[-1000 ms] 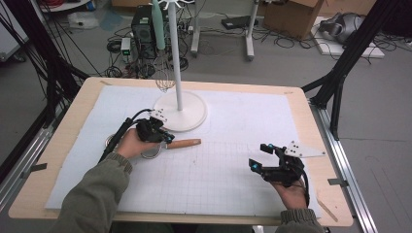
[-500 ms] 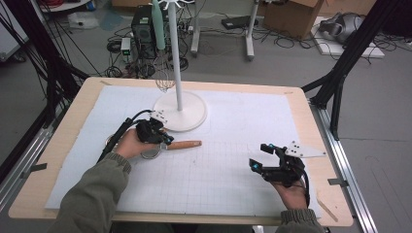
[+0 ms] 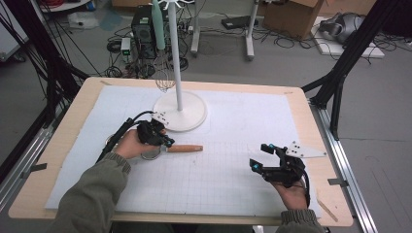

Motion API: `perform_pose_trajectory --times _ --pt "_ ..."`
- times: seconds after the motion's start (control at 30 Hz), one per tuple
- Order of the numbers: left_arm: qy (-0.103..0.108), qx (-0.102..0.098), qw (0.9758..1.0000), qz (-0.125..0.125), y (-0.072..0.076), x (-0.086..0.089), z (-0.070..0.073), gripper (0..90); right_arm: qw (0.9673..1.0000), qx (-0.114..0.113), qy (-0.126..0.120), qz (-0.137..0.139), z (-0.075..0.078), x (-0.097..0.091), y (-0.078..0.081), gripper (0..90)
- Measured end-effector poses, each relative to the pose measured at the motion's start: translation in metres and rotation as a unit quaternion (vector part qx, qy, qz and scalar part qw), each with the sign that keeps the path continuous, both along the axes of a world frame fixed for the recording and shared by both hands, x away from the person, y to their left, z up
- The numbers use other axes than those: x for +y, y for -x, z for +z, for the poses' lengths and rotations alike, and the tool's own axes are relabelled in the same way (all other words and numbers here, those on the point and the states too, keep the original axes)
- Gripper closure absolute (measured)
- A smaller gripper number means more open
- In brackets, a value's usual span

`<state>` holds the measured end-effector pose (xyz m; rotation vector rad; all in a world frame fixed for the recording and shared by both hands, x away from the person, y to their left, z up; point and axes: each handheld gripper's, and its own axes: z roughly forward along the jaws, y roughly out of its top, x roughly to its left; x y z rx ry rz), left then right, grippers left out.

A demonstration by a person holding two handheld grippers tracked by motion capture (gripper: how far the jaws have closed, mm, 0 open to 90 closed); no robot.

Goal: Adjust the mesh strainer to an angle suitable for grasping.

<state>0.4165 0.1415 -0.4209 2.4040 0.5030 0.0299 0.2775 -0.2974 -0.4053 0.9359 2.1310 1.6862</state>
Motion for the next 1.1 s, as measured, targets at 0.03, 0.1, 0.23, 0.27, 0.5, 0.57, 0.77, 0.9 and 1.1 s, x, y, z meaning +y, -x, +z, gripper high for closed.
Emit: perform_pose_trajectory --times 0.03,0.1,0.23,0.27,0.5,0.57,0.77,0.9,1.1 --pt "0.001 0.002 1.0 0.001 0.001 0.0 0.0 89.7 1.0 0.0 0.0 0.0 0.0 0.0 0.0 19.6" --pt "-0.001 0.002 1.0 -0.002 0.002 -0.001 0.0 89.7 1.0 0.001 0.0 0.001 0.0 0.0 0.0 19.7" --pt "-0.004 0.005 1.0 -0.006 0.004 -0.001 0.001 89.7 1.0 0.0 0.0 0.0 0.0 0.0 0.0 19.7" --pt "-0.003 0.006 1.0 -0.006 0.004 -0.001 0.001 89.7 1.0 0.0 0.0 0.0 0.0 0.0 0.0 19.7" --pt "-0.007 0.006 0.9999 -0.008 0.009 -0.003 0.002 89.7 1.0 -0.001 -0.003 0.0 0.001 0.0 0.001 19.7" --pt "-0.011 0.008 0.9999 -0.008 0.01 -0.002 0.003 89.7 1.0 -0.001 -0.003 0.001 0.001 0.0 0.001 19.7" --pt "-0.011 0.006 0.9999 -0.006 0.01 0.0 0.003 89.7 1.0 -0.002 -0.003 0.001 0.001 -0.001 0.001 19.7" --pt "-0.017 0.001 0.9999 0.0 0.008 0.002 0.002 89.7 1.0 -0.002 -0.003 0.002 0.001 0.0 0.001 19.7" --pt "-0.009 -0.006 0.9998 0.017 0.005 0.01 0.003 89.6 1.0 -0.001 -0.003 0.003 0.001 -0.001 0.001 19.7"
